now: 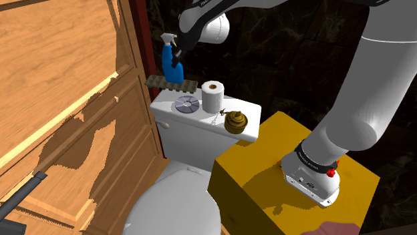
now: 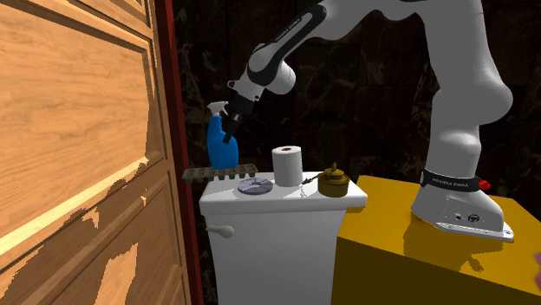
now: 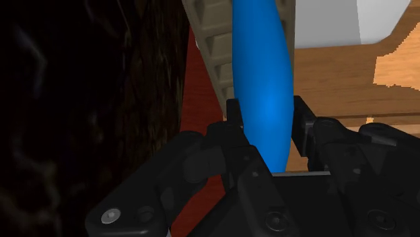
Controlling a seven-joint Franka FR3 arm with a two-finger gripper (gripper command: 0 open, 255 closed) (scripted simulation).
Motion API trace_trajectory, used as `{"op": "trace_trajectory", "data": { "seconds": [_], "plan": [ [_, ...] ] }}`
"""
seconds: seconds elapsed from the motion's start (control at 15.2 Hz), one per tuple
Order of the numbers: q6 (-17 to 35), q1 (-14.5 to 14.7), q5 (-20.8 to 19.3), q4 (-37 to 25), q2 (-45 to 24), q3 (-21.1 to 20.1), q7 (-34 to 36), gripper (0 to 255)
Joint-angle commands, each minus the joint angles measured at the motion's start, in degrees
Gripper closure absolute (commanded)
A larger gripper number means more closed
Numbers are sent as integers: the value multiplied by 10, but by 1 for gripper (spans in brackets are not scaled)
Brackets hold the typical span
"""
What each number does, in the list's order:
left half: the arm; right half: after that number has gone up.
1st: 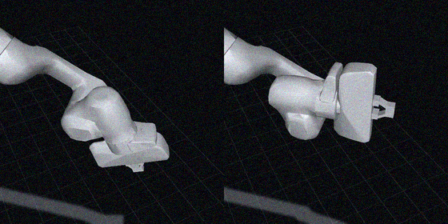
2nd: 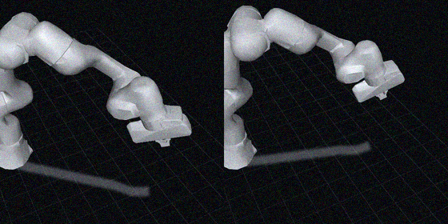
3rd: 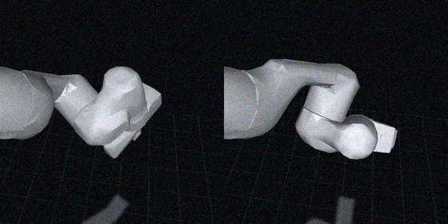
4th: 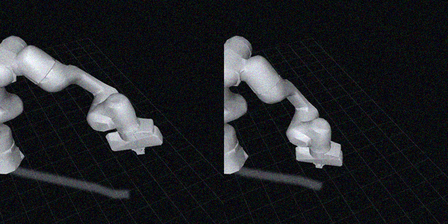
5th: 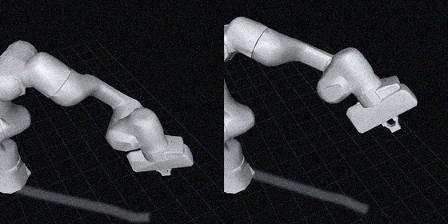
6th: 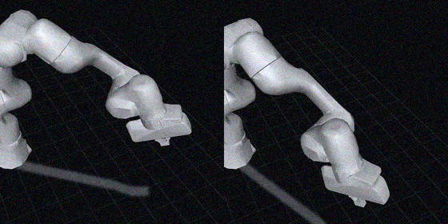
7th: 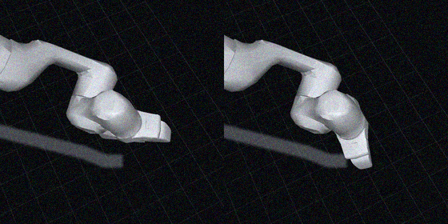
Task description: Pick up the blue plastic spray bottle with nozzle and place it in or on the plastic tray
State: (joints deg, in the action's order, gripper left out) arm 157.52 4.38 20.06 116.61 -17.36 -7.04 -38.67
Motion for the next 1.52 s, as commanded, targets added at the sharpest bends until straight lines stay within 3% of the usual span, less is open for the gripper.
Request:
{"op": "trace_trajectory", "data": {
  "seconds": [0.0,0.46,0.53,0.86,1.12,1.45],
  "plan": [
    [10,-1,4,2,-8,-2,-4,255],
    [10,-1,4,2,-8,-2,-4,255],
    [9,-1,3,1,-8,-2,-4,0],
    [10,-1,4,2,-8,-2,-4,0],
    [-34,-8,1,31,64,3,-1,0],
    [-34,-8,1,31,64,4,-1,0]
  ]
}}
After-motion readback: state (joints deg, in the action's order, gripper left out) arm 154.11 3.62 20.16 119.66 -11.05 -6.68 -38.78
